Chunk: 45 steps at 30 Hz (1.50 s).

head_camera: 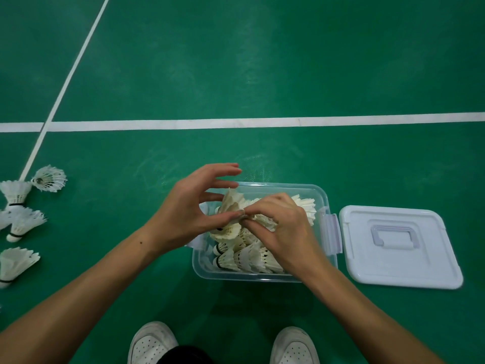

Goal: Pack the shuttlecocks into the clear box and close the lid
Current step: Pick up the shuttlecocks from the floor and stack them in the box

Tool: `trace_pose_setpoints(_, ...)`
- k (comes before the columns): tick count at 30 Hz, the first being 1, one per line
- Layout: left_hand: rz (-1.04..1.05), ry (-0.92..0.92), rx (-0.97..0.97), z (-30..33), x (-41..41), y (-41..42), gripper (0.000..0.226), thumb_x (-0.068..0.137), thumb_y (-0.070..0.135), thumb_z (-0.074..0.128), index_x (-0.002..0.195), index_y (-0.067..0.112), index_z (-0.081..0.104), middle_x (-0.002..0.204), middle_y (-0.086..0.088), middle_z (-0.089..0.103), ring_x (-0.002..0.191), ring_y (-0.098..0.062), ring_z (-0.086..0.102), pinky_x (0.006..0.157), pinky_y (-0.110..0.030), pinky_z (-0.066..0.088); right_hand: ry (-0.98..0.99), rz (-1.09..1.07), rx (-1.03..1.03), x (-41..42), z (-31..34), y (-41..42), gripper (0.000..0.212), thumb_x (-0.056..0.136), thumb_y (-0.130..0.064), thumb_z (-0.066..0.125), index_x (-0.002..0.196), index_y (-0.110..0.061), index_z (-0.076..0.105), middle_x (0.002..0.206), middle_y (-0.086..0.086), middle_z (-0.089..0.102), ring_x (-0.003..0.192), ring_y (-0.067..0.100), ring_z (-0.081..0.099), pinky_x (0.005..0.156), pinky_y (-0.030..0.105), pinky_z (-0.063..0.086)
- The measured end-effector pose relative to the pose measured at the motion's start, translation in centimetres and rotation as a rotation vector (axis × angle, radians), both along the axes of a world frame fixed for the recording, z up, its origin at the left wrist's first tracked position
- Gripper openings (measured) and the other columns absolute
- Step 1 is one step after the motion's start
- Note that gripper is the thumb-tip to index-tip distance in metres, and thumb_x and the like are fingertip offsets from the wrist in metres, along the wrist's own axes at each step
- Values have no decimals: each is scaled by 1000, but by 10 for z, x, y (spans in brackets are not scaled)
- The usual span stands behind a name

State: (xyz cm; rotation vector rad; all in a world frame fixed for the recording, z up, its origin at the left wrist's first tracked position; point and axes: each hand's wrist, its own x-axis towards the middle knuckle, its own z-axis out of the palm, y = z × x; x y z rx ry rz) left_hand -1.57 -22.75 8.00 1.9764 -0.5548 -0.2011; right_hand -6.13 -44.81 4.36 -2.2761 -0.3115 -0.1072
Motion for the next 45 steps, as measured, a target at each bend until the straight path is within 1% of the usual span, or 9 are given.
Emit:
trace_pose_setpoints(3,-20,-114,194,-11,0,15,74,79,37,91,143,22,57,142,10,62,126,-13,63,101,-37,56,-18,-94,1,-11,-4,-9,22,88,-37,79,106,-25,81,95,-22,70,94,11,61,79,27,53)
trace_pose_setpoints(7,-89,-320,695,-28,-4,29,86,73,69,81,145,31,53,133,12,67,123,-17,56,98,-39,51,-50,-128,-74,-27,-12,-6,25,86,-39,77,105,-23,82,93,-13,78,88,10,63,70,32,59)
trace_pose_setpoints(11,-126,-518,956,-39,-5,23,80,72,71,79,138,31,59,119,13,73,114,-24,58,85,-40,46,-56,-106,-165,-32,-15,12,11,87,-37,81,96,-30,82,88,-17,78,81,11,60,59,31,57)
trace_pose_setpoints(17,-121,-498,914,-52,-7,4,79,67,65,84,134,31,60,112,17,77,102,-18,63,77,-38,41,74,-118,-336,-38,-28,15,1,89,-35,80,89,-34,80,75,-19,71,80,10,55,54,26,49)
trace_pose_setpoints(23,-92,-421,935,-58,-7,-1,63,71,76,66,120,36,66,102,18,77,95,-16,64,79,-39,38,247,-110,-352,-27,-35,20,21,96,-40,71,115,-47,76,95,-14,75,93,10,57,63,28,36)
trace_pose_setpoints(26,-84,-364,920,-55,-9,-2,62,71,80,49,112,37,68,100,20,76,93,-16,61,78,-39,36,363,-86,-254,-19,-33,13,26,91,-40,79,116,-42,78,104,-18,78,97,6,65,72,30,52)
trace_pose_setpoints(30,-92,-399,944,-52,-15,4,62,70,75,71,118,35,66,108,18,73,104,-17,61,83,-40,38,547,-24,19,-13,-20,-2,40,85,-34,87,124,-30,76,116,-18,75,103,-5,67,96,30,59)
trace_pose_setpoints(38,20,-205,647,-18,-22,16,80,75,81,69,135,28,61,130,13,67,118,-12,58,99,-37,51,394,-104,42,-8,16,-13,38,86,-42,84,118,-29,71,104,-20,73,94,-6,67,88,28,61)
trace_pose_setpoints(45,294,-92,301,-2,-37,71,75,74,72,79,132,27,63,119,19,70,106,-5,66,82,-24,52,192,-3,-87,13,41,34,54,85,-54,78,130,-28,63,108,-17,72,92,3,66,81,32,59)
